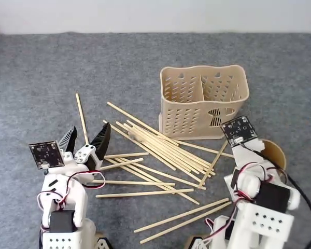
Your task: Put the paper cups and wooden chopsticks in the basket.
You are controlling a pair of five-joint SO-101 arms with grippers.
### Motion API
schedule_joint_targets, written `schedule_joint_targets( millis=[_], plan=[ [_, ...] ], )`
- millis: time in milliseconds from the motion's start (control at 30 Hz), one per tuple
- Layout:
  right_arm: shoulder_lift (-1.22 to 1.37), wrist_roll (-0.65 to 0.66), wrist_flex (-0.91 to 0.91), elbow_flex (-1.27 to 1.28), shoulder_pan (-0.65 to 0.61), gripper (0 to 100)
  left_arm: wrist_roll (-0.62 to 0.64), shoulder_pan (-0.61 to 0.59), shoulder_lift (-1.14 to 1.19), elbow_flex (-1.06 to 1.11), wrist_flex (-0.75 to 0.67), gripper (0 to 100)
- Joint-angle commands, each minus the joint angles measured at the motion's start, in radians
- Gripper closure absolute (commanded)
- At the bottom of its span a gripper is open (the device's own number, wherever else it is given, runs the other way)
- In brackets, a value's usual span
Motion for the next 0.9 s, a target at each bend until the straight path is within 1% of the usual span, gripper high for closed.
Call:
schedule_joint_targets(
  millis=[0,67,133,167,200,267,467,600,733,867],
  plan=[
    [0.016,0.012,-0.077,0.04,0.007,86.2,-0.011,0.0,-0.015,-0.007,-0.009,68],
    [0.018,0.012,-0.125,0.058,0.01,90.8,-0.011,0.0,-0.015,-0.007,-0.009,68],
    [0.012,0.014,-0.174,0.06,0.012,98.9,-0.011,0.0,-0.015,-0.007,-0.009,68],
    [0.01,0.014,-0.193,0.06,0.013,99.5,-0.011,0.0,-0.015,-0.007,-0.009,68],
    [0.008,0.012,-0.203,0.051,0.015,98.0,-0.011,0.0,-0.015,-0.007,-0.009,68],
    [0.008,0.011,-0.202,0.0,0.027,99.5,-0.011,0.0,-0.015,-0.007,-0.008,68],
    [0.008,0.014,-0.2,-0.226,0.099,99.1,-0.011,0.0,-0.015,-0.007,-0.008,68],
    [0.008,0.012,-0.202,-0.35,0.105,99.1,-0.011,0.0,-0.015,-0.007,-0.008,68],
    [0.015,-0.005,-0.219,-0.479,0.097,99.1,-0.011,0.0,-0.015,-0.007,-0.008,68],
    [0.021,-0.097,-0.289,-0.571,0.027,99.1,-0.011,0.0,-0.015,-0.007,-0.008,68]
  ],
)
